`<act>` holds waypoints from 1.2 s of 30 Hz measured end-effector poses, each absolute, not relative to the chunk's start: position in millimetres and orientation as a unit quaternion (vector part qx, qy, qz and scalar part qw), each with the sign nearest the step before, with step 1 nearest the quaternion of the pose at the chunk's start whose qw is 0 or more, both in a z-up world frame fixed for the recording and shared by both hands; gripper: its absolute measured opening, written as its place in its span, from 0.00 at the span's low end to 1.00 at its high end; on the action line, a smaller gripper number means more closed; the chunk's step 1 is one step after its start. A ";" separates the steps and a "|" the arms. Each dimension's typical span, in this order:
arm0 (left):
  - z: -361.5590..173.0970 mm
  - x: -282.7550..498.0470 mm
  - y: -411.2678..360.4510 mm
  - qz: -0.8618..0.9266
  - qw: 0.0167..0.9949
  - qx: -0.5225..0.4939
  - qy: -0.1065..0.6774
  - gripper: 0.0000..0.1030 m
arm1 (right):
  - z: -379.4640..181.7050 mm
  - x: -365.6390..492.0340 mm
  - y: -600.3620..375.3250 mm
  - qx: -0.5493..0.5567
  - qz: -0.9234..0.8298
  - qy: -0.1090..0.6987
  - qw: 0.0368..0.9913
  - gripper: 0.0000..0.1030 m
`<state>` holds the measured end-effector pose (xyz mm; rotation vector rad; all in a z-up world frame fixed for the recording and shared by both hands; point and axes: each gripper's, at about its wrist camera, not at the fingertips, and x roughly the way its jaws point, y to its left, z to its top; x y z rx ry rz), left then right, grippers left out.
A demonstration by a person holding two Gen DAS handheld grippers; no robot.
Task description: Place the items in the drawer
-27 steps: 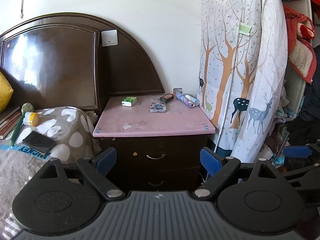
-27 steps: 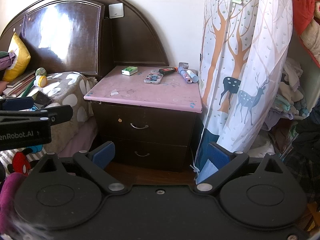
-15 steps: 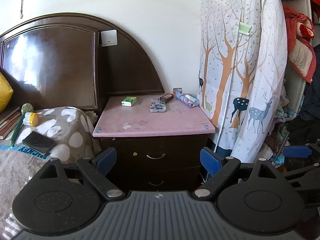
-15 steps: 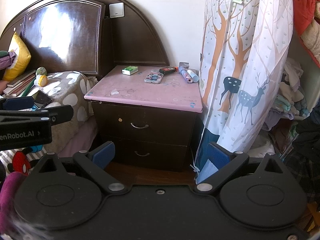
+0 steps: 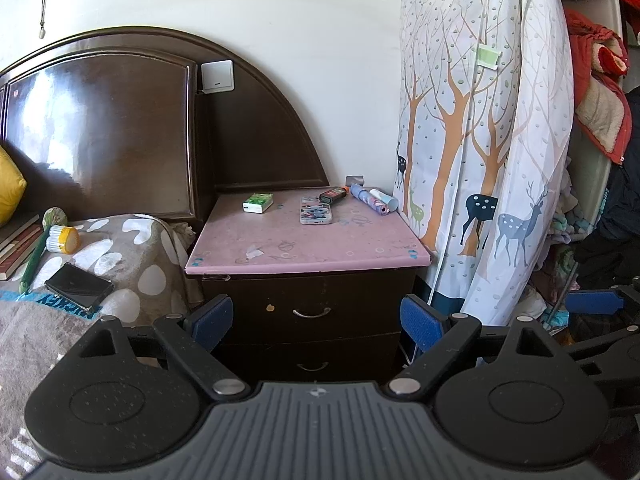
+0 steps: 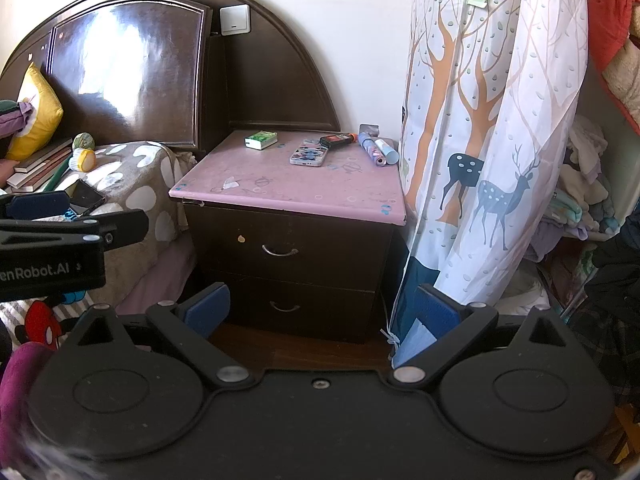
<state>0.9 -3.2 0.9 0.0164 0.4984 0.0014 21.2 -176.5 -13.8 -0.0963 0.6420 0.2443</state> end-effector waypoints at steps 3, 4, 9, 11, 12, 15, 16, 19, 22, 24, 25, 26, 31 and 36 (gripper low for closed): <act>0.6 1.2 -2.9 0.001 0.969 0.008 0.247 0.89 | -13.8 21.2 -177.0 -0.046 0.120 0.315 0.941 0.98; 0.4 1.4 -3.2 0.002 0.969 0.008 0.247 0.89 | -13.8 21.1 -177.1 -0.046 0.120 0.314 0.941 0.98; -1.1 -0.6 -0.3 0.002 0.969 0.008 0.246 0.89 | -13.8 21.7 -177.7 -0.046 0.121 0.315 0.940 0.98; -1.1 -0.6 -0.1 0.003 0.969 0.007 0.246 0.89 | -13.4 22.2 -178.2 -0.046 0.120 0.314 0.941 0.98; -0.5 -0.6 -0.7 0.004 0.969 0.006 0.246 0.89 | -13.4 22.3 -178.5 -0.046 0.120 0.314 0.941 0.98; -0.5 -0.9 0.2 0.005 0.969 0.002 0.248 0.89 | -14.5 23.0 -178.8 -0.045 0.119 0.314 0.941 0.98; -0.7 -1.0 0.7 0.005 0.969 0.001 0.248 0.89 | -14.7 23.5 -178.9 -0.044 0.120 0.315 0.941 0.98; -0.3 1.6 1.3 0.003 0.969 0.001 0.246 0.89 | -15.9 24.6 -178.5 -0.044 0.121 0.314 0.940 0.98; 0.7 2.5 3.0 -0.003 0.971 -0.003 0.240 0.89 | -16.7 27.8 -178.5 -0.043 0.126 0.314 0.940 0.98; 1.0 4.8 5.9 -0.003 0.971 -0.013 0.237 0.89 | -17.7 29.9 -178.3 -0.046 0.131 0.312 0.940 0.98; 0.8 6.3 7.9 -0.006 0.972 -0.019 0.234 0.89 | -18.3 31.0 -178.3 -0.048 0.132 0.310 0.940 0.97; 0.8 9.2 9.9 -0.008 0.972 -0.025 0.232 0.89 | -18.6 32.0 -178.1 -0.050 0.133 0.308 0.941 0.97; -2.9 25.7 19.6 -0.006 0.976 -0.043 0.214 0.99 | -22.4 43.7 -179.0 -0.055 0.135 0.295 0.944 0.97; -8.5 45.2 29.6 -0.003 0.979 -0.058 0.197 0.99 | -25.1 61.6 -180.0 -0.047 0.129 0.272 0.952 0.98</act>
